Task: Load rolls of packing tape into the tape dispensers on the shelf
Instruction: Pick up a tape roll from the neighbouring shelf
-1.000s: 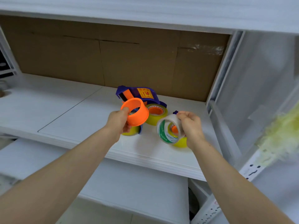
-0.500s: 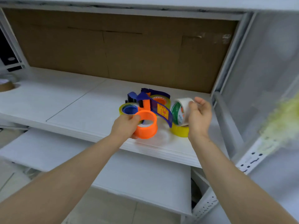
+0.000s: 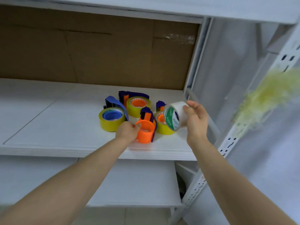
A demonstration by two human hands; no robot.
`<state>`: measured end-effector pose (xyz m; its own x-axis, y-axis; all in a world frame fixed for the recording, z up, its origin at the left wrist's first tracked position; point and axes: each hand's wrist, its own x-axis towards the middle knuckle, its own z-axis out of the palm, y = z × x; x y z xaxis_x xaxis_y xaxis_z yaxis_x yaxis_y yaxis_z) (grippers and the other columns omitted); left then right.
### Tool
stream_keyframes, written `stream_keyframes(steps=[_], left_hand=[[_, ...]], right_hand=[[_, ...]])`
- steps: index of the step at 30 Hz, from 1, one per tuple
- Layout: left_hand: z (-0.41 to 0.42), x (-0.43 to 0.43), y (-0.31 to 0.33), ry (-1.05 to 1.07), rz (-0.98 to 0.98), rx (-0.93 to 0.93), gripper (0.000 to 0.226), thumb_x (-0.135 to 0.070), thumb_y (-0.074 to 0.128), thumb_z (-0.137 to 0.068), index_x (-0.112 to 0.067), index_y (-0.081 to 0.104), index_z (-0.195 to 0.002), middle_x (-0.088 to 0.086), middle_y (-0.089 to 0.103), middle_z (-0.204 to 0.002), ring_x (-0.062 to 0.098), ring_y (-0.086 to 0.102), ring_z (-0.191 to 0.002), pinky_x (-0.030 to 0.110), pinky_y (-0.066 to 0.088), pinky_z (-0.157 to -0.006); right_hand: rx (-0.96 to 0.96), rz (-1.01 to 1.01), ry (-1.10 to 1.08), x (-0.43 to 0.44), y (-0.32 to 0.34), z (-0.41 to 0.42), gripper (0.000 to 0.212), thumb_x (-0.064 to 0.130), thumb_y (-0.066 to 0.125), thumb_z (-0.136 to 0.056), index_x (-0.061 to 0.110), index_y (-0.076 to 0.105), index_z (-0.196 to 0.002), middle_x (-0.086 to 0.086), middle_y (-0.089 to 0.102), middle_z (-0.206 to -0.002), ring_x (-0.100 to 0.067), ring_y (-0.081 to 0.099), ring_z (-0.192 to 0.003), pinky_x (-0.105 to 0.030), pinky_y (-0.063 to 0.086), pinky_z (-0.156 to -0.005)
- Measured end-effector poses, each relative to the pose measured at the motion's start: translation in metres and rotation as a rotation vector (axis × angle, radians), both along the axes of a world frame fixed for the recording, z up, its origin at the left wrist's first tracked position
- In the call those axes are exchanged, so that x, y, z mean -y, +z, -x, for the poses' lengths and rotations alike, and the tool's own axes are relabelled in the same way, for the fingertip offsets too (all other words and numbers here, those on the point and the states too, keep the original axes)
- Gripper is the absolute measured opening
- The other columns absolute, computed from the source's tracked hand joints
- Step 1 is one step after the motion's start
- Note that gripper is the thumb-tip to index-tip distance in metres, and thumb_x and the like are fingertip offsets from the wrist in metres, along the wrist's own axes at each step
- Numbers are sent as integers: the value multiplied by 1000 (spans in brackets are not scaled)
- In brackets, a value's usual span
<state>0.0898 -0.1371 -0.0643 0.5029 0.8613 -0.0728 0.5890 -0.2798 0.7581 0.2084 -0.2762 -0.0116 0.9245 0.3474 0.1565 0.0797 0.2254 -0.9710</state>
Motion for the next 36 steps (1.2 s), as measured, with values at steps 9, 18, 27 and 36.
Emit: stream_keyframes(steps=[9,18,27,36], left_hand=[[33,-37,36,142,116,275,17,-12,54,-85,-1,68,-85,24,65,-103,38,61,-100,48,53,-87],[212,-105,65,397,4,285,18,-17,57,-87,-15,58,-69,12,58,-82,28,57,-78,39,52,-82],[433,-165,57,675,-53,260,9,-12,54,-84,-15,51,-77,9,47,-79,19,44,-75,29,36,-68],[549,-243,49,824,-58,279,12,-7,50,-84,-17,53,-78,7,49,-81,15,40,-64,22,26,-51]], right_hand=[[-18,1,188,-42,25,28,29,1,40,-87,20,58,-100,-2,59,-91,-16,55,-79,-25,50,-66],[184,77,671,-169,29,171,34,-3,49,-89,17,48,-116,9,54,-71,-4,52,-69,-10,43,-62],[309,163,1006,-281,20,364,40,1,55,-88,15,51,-126,-5,64,-114,-12,56,-99,-14,39,-74],[419,171,1088,-391,21,469,31,-4,51,-89,11,60,-115,0,61,-106,-13,56,-99,-20,39,-81]])
